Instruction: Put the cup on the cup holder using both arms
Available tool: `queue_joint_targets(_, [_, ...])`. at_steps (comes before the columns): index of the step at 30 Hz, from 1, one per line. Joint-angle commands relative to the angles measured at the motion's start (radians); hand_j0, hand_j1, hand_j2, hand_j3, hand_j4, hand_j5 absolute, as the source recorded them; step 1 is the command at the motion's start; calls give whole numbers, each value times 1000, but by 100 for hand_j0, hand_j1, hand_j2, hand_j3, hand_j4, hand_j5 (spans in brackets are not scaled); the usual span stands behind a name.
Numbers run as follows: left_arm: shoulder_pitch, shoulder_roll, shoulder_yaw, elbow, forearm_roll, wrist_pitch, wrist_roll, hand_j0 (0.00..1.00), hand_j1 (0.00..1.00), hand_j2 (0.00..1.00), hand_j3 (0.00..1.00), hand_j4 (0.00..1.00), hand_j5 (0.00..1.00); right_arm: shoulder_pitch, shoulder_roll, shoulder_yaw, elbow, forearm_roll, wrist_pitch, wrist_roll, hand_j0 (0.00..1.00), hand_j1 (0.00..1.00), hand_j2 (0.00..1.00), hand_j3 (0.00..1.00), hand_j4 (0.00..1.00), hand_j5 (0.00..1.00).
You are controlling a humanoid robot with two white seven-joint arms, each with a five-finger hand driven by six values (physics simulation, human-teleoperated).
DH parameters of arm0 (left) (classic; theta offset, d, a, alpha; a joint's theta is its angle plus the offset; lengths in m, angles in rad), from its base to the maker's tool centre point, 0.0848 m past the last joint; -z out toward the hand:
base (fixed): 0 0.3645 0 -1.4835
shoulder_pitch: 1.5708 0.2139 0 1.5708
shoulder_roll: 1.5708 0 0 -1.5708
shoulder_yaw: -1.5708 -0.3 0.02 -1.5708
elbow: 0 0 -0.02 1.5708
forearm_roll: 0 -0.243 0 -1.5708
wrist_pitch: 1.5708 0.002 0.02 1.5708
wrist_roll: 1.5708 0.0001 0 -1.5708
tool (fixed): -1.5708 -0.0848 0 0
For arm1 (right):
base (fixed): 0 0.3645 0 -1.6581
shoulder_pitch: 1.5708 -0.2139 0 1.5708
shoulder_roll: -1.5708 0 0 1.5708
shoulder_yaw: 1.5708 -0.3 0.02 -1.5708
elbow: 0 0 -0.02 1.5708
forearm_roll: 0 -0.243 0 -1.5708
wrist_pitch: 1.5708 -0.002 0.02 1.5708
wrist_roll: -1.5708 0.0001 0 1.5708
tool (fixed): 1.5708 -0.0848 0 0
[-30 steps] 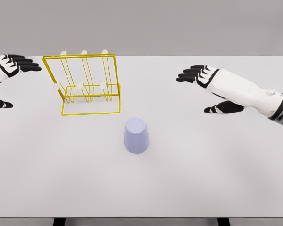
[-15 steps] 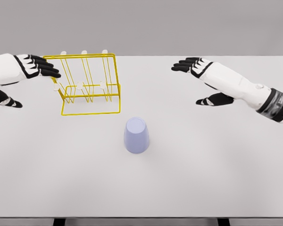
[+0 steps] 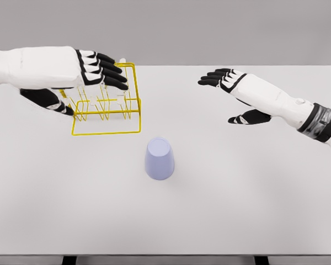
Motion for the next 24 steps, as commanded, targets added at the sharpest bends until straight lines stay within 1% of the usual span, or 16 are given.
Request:
queue_joint_targets(1, [-20,-12,-202,-1,73,2,0,100,100,100,100,100,100,0,2,-1,-1,-7,3,-1,100,100,100,100,100,100])
queue_joint_targets(2, [-92,-14,-272,-1,98,2,0,100,100,100,100,100,100,0,2,-1,-1,-7,3,-1,100,100,100,100,100,100])
queue_joint_targets(3, [-120,-14,-299,-1,107,2,0,100,100,100,100,100,100,0,2,-1,-1,-7,3,-1,100,100,100,100,100,100])
queue_joint_targets(4, [-167,-29,-346,-1,120,2,0,100,100,100,100,100,100,0,2,-1,-1,-7,3,-1,100,100,100,100,100,100])
queue_joint_targets(5, [-190,-44,-374,-1,124,2,0,100,100,100,100,100,100,0,2,-1,-1,-7,3,-1,100,100,100,100,100,100])
queue_joint_targets(6, [-235,-64,-430,-1,129,2,0,100,100,100,100,100,100,0,2,-1,-1,-7,3,-1,100,100,100,100,100,100])
queue_joint_targets(7, [-267,-87,-470,-1,129,2,0,100,100,100,100,100,100,0,2,-1,-2,-7,3,-1,100,100,100,100,100,100])
queue_joint_targets(8, [-282,-101,-486,-1,129,2,0,100,100,100,100,100,100,0,2,-1,-2,-7,3,-1,100,100,100,100,100,100])
queue_joint_targets(12, [-298,-161,-509,-1,118,2,0,100,100,100,100,100,100,0,2,-1,-2,-7,3,-1,100,100,100,100,100,100])
queue_joint_targets(14, [-322,-191,-523,-1,115,2,0,100,100,100,100,100,100,0,3,-1,-2,-7,3,-1,100,100,100,100,100,100])
queue_joint_targets(18, [-329,-241,-526,6,86,2,0,100,100,100,100,100,100,0,4,5,-2,-7,3,-1,100,100,100,100,100,100])
queue_joint_targets(20, [-327,-260,-532,12,46,2,0,98,98,98,98,98,98,0,4,5,-2,-7,3,-1,100,100,100,100,100,100])
queue_joint_targets(22, [-327,-265,-532,12,35,2,0,98,98,98,98,98,98,0,2,5,-2,-7,3,-1,100,100,100,100,100,100])
queue_joint_targets(24, [-325,-270,-532,16,-25,2,0,97,97,97,97,97,97,0,2,5,-2,-6,3,-1,100,100,100,100,100,100])
